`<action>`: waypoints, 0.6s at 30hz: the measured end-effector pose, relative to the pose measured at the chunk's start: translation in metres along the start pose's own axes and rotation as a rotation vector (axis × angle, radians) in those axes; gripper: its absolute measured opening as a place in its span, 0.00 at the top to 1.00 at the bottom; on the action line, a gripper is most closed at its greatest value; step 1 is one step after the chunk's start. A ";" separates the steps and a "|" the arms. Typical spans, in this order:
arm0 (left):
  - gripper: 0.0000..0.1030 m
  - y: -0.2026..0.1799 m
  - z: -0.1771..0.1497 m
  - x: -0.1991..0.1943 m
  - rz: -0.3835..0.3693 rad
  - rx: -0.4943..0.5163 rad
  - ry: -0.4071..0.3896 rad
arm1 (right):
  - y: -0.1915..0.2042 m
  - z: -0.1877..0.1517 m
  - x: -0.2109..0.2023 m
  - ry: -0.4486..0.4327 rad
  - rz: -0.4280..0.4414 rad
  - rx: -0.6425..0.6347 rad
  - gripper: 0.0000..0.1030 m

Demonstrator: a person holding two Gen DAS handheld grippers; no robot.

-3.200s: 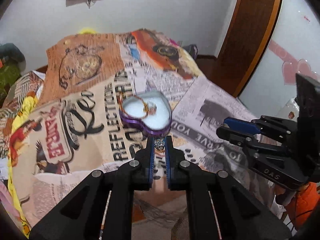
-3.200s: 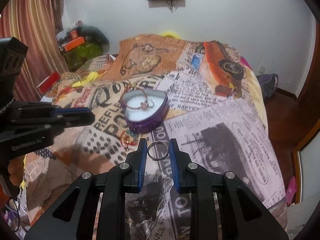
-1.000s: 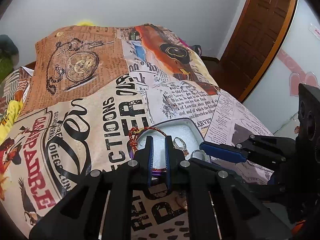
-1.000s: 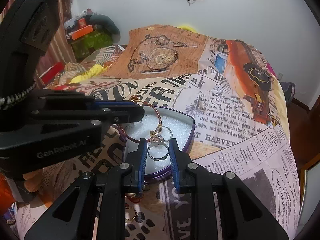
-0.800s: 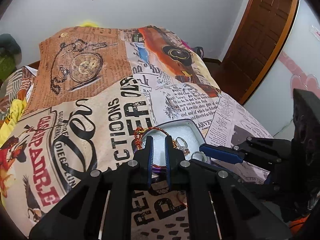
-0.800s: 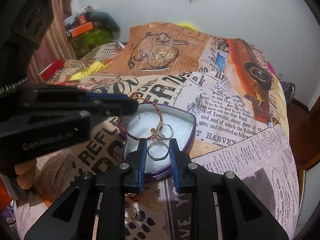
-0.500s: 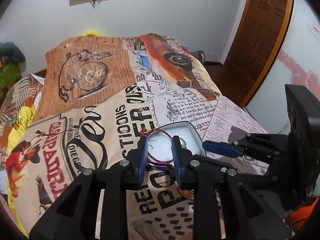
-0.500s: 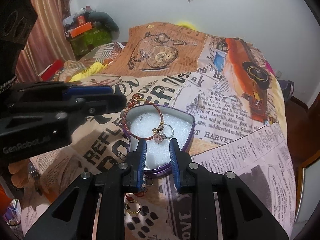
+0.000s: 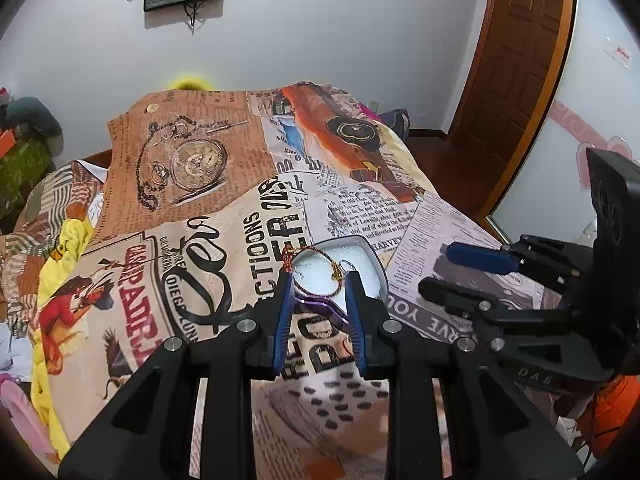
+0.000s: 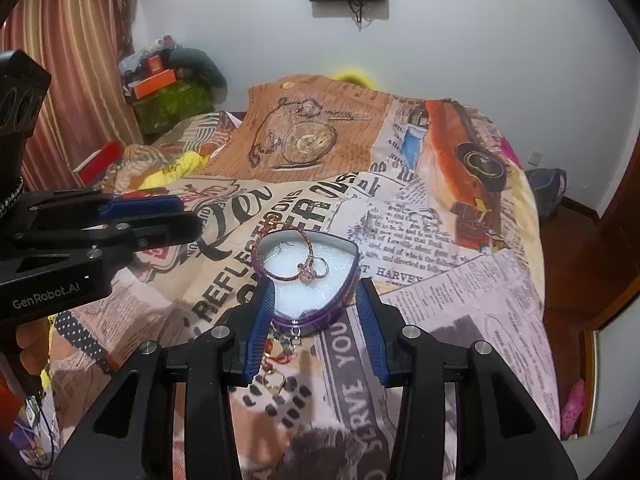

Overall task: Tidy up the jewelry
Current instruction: 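Lift both open grippers away from the tin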

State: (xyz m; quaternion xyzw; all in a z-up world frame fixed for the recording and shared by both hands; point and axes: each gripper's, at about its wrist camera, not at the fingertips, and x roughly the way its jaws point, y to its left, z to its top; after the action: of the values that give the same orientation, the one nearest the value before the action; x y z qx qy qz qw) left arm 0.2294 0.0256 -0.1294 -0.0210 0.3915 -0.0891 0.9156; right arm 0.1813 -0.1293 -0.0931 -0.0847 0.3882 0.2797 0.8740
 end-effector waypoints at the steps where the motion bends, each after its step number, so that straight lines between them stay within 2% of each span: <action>1: 0.73 -0.002 -0.002 -0.004 0.002 0.003 -0.002 | 0.000 -0.001 -0.003 -0.002 -0.005 -0.001 0.63; 6: 0.66 -0.011 -0.012 -0.019 0.006 0.026 -0.010 | 0.004 -0.009 -0.012 0.001 -0.029 -0.010 0.63; 18: 0.65 -0.010 -0.043 -0.010 -0.002 0.001 0.059 | 0.006 -0.044 -0.001 0.096 -0.013 0.010 0.63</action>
State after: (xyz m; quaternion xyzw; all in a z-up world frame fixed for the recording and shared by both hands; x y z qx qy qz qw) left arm 0.1899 0.0192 -0.1508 -0.0183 0.4184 -0.0907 0.9035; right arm 0.1497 -0.1404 -0.1222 -0.0961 0.4304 0.2675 0.8567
